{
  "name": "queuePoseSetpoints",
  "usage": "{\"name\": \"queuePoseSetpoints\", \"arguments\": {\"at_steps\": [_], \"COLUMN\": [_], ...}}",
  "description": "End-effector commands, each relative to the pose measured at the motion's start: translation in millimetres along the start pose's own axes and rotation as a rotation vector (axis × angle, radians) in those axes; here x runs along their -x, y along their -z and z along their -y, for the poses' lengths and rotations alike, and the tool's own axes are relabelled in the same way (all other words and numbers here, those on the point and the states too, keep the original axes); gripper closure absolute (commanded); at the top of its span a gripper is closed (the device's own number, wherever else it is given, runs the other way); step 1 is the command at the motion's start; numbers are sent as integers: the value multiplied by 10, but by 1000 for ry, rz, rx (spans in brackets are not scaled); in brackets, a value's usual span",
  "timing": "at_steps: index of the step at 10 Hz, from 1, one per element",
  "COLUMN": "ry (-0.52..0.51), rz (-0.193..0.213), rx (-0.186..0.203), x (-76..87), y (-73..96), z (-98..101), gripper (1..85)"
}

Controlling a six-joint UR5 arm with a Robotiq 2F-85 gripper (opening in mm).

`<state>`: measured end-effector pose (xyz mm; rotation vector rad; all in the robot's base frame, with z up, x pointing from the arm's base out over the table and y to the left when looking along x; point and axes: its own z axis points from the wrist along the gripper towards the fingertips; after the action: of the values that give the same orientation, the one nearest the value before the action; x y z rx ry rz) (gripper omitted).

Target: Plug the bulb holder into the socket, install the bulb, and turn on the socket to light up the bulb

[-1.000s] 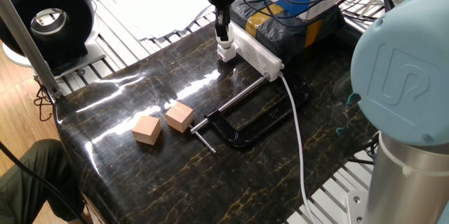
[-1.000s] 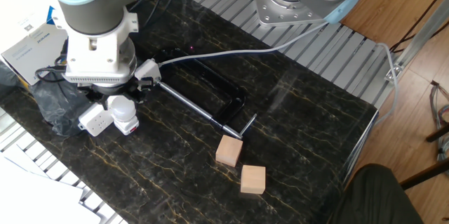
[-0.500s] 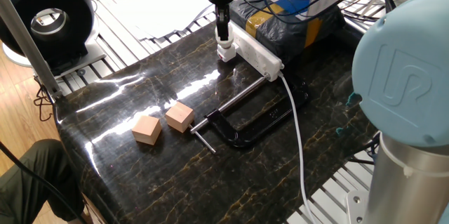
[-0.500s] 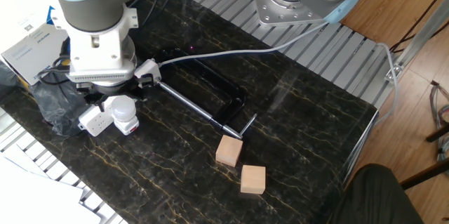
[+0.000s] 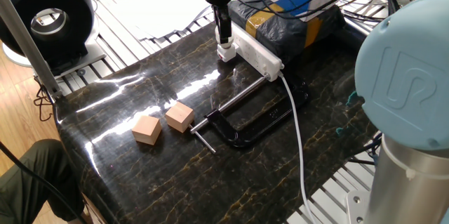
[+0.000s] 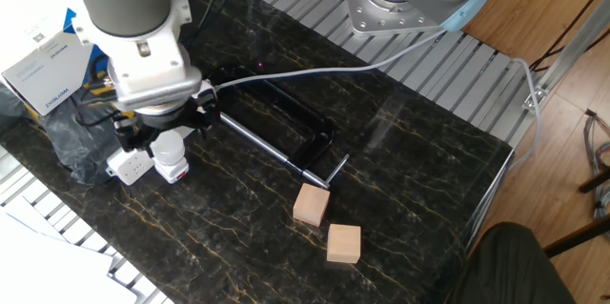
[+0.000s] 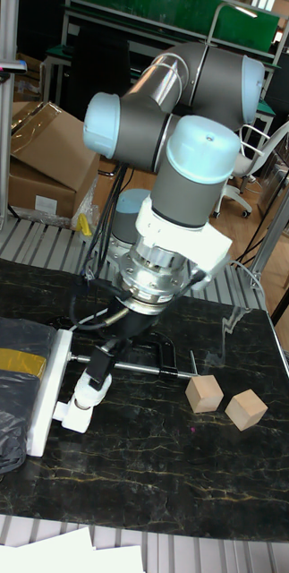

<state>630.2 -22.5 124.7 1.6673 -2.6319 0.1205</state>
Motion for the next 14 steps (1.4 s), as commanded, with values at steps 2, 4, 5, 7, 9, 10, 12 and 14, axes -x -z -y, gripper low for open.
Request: {"name": "queuePoseSetpoints", "arguments": {"at_steps": [2,4,5,7,9,10,12,14], "ry": [229,269,279,308,322,329,335,336], "rz": [-23,-52,-35,-22,-30,-26,-22,-17], "rx": [-19,-53,-41,-33,-43,-37,-28,-25], "x": [-25,-106,-56,6,-12,-8,-18,-18], "y": [58,60,52,9,-40,-72,-93,-102], "z": [65,218,223,201,247,239,209,191], "gripper": [117,143,143,150,183,183,197,283]}}
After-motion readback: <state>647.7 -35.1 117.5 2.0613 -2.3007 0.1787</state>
